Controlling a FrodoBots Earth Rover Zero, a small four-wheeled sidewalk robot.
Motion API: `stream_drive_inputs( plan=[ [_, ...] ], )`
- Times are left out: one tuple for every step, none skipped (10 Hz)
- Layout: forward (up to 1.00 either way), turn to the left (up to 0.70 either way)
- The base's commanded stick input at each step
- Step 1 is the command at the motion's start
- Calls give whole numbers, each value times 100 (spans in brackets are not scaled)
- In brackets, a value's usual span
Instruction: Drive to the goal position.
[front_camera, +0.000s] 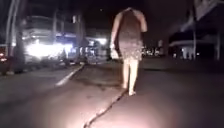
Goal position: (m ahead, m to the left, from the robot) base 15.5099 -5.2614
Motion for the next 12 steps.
stream_drive_inputs(
  plan=[
    [100, 0],
    [100, 0],
    [29, 0],
    [0, -20],
    [5, -20],
    [18, -37],
    [9, -83],
    [0, -100],
    [37, -76],
    [96, -39],
    [100, -40],
    [100, -40]
  ],
)
